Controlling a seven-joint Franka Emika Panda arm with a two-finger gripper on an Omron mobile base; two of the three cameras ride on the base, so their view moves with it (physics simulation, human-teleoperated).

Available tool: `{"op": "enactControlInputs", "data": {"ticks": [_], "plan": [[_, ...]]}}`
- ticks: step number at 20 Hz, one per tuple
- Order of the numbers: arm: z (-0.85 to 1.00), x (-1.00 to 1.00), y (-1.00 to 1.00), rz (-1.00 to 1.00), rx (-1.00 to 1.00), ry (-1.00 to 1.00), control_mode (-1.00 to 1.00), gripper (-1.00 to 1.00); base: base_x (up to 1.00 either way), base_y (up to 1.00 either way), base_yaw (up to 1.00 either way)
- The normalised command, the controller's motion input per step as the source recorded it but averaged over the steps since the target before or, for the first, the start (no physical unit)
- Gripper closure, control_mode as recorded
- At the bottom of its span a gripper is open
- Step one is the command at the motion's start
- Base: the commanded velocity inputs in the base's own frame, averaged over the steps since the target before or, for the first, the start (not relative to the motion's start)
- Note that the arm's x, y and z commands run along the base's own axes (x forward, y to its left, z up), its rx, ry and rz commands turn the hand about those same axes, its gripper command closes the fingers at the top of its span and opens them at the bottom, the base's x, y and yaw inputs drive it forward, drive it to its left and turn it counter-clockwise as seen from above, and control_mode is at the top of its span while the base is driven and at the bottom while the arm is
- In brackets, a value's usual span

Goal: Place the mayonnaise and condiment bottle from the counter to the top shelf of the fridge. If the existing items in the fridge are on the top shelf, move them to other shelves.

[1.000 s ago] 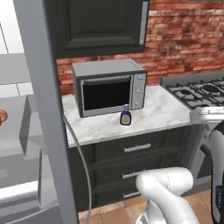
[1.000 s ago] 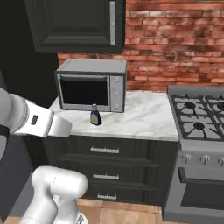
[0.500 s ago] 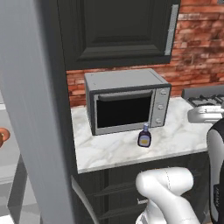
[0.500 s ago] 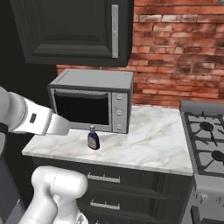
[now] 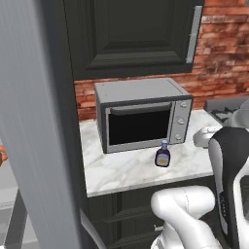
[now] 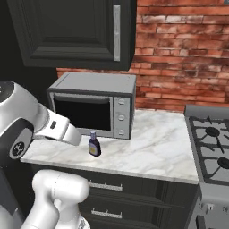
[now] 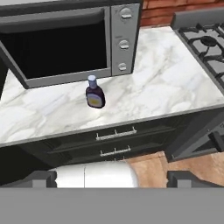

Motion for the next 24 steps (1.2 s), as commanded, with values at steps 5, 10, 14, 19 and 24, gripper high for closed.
{"op": "enactControlInputs", "data": {"ticks": [5,10,14,19,24], "plan": [[-0.83,0.64,0.0,0.0,0.13,0.01,-1.0,-1.0,0.0,0.0,0.0],[-0.51,0.75,0.19,0.0,0.05,0.0,-1.0,-1.0,0.0,0.0,0.0],[-0.34,0.68,0.31,0.0,0.0,0.0,-1.0,-1.0,0.0,0.0,0.0],[-0.53,0.23,0.07,0.0,0.0,0.05,-1.0,-1.0,0.0,0.0,0.0],[-0.31,0.15,0.0,-0.02,0.0,0.0,-1.0,-1.0,0.0,0.0,0.0]]}}
